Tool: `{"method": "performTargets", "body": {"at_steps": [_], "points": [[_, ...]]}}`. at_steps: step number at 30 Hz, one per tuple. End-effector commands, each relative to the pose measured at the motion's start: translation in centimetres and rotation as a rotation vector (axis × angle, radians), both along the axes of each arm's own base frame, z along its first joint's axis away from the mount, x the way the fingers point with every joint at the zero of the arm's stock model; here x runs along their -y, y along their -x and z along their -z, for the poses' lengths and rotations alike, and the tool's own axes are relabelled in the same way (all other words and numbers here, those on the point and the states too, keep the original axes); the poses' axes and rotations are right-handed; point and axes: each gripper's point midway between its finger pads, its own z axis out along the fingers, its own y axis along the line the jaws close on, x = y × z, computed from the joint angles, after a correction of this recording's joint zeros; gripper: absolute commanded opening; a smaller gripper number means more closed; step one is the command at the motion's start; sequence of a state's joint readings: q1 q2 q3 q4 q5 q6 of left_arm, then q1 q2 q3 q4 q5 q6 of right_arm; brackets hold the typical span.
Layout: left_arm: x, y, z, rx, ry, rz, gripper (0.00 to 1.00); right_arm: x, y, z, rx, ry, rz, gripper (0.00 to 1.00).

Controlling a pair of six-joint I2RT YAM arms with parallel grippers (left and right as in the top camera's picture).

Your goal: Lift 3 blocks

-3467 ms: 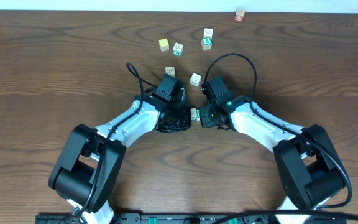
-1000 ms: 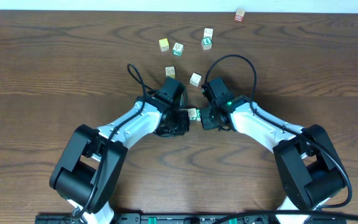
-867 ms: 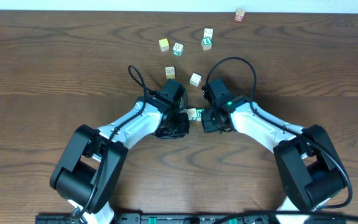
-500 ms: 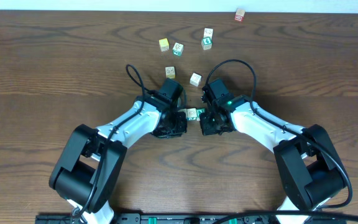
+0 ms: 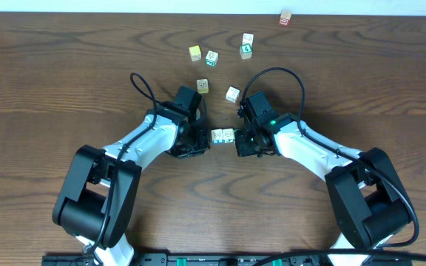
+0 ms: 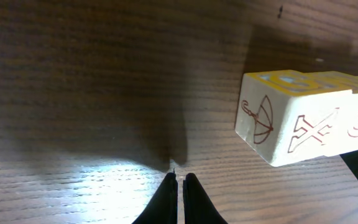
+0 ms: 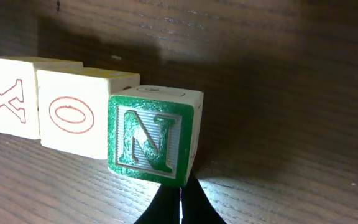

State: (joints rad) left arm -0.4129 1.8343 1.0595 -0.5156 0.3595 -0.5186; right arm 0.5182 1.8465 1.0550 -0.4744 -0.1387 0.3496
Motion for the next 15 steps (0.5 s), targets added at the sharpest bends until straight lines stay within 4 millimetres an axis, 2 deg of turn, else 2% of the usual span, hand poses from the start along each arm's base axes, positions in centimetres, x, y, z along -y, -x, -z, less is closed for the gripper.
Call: {"method": "performTargets", "body": {"at_steps": [1,15], "points": [[-0.21,-0.46,-0.60,0.032,-0.005,0.012,0.07,0.66,-0.18,0.58,-0.002,0.023,0.022,0.01],[-0.17,-0.57,-0.63,0.037,-0.003,0.012,0.07,0.59,-0.51,0.49,0.013,0.022,0.024,0.01]]}}
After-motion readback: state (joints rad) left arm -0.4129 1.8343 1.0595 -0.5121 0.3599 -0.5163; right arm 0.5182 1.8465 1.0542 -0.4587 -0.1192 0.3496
